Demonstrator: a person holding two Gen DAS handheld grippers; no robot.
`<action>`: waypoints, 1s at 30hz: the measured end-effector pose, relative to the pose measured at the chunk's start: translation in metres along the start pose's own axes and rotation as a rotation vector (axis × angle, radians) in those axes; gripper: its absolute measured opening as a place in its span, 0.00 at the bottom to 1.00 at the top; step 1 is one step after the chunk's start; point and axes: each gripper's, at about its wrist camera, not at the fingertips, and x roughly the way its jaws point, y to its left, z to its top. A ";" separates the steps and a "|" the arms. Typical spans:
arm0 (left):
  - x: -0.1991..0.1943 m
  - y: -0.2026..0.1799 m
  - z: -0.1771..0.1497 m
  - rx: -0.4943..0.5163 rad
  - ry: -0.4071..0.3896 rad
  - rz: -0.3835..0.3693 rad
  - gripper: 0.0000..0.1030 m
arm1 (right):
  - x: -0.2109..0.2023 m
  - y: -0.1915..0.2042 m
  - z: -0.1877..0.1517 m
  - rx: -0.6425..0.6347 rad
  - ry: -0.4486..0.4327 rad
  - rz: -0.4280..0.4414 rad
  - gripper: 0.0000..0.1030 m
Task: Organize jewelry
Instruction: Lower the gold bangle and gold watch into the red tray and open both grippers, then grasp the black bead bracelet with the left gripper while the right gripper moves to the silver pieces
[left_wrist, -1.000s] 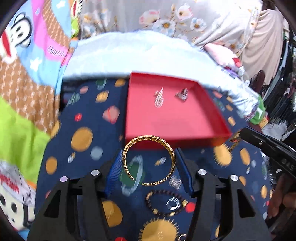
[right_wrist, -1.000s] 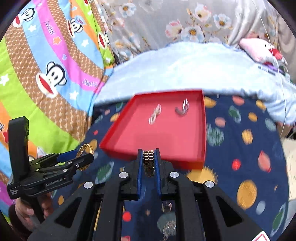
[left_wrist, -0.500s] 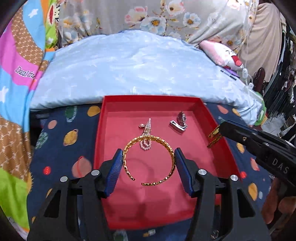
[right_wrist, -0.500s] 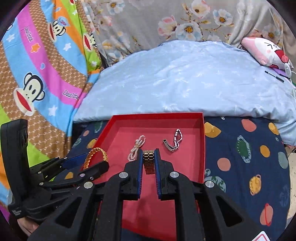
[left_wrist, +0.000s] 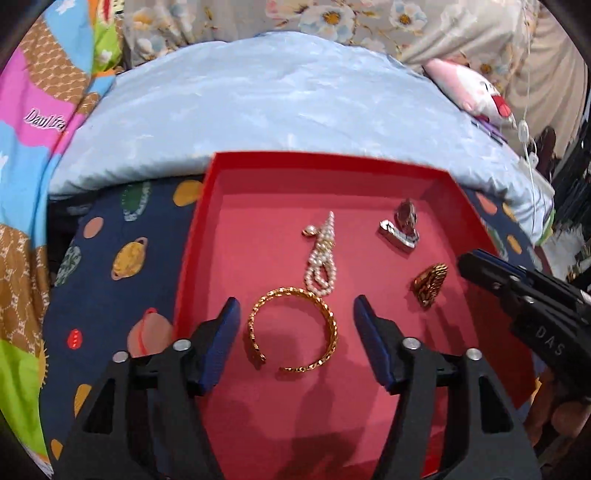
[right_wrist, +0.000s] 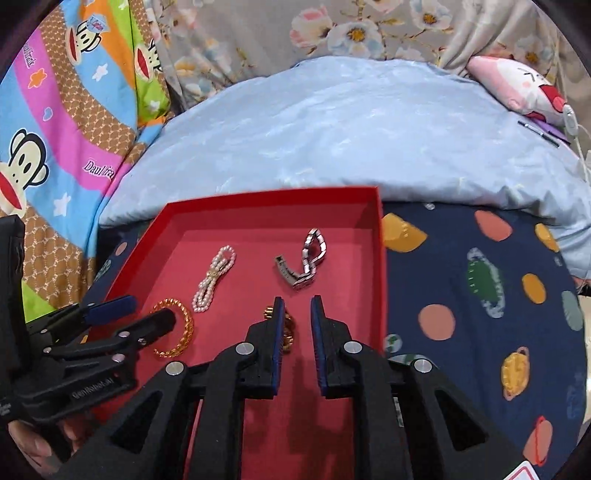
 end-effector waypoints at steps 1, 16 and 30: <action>-0.004 0.003 0.000 -0.014 -0.005 -0.003 0.63 | -0.004 -0.002 0.001 -0.001 -0.009 -0.009 0.14; -0.072 0.014 -0.028 -0.045 -0.063 -0.023 0.63 | -0.047 0.002 -0.031 0.007 -0.015 0.006 0.14; -0.113 0.019 -0.100 -0.076 -0.025 -0.048 0.63 | -0.113 0.008 -0.110 0.037 -0.001 -0.009 0.14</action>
